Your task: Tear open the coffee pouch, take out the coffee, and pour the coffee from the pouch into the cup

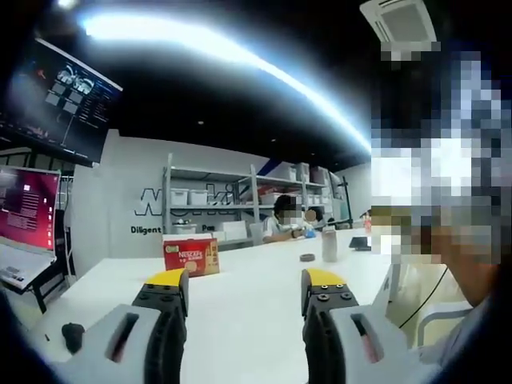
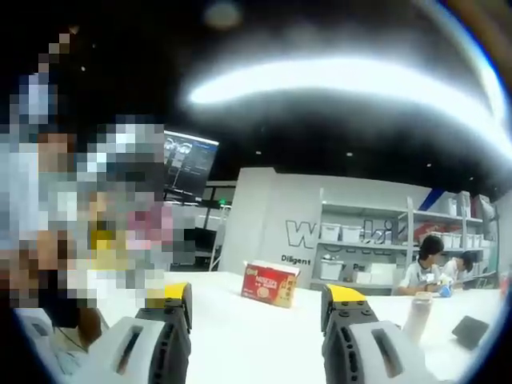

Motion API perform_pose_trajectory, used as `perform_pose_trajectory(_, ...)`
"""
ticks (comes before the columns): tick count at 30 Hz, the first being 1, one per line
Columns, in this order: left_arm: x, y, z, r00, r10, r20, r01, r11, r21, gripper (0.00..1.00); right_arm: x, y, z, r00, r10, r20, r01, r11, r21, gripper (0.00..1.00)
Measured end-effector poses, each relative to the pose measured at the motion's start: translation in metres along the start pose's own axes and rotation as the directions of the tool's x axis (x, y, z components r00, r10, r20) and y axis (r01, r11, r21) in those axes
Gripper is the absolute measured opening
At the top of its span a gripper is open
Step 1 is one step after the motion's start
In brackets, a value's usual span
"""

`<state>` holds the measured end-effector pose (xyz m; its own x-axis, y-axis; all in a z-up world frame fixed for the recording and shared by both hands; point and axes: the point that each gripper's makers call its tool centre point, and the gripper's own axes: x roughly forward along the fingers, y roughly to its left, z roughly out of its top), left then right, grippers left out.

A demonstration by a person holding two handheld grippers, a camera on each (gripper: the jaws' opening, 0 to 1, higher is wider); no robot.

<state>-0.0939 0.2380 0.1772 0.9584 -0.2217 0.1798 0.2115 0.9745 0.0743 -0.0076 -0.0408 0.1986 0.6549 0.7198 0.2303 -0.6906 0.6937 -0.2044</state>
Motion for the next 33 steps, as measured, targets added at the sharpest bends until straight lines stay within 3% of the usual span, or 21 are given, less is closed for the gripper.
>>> perform_pose_trajectory(33, -0.0006, 0.0019, 0.002, 1.0, 0.009, 0.01, -0.009, 1.0, 0.015, 0.59, -0.0006, -0.0003, 0.0021, 1.0, -0.003, 0.003, 0.003, 1.0, -0.004, 0.65)
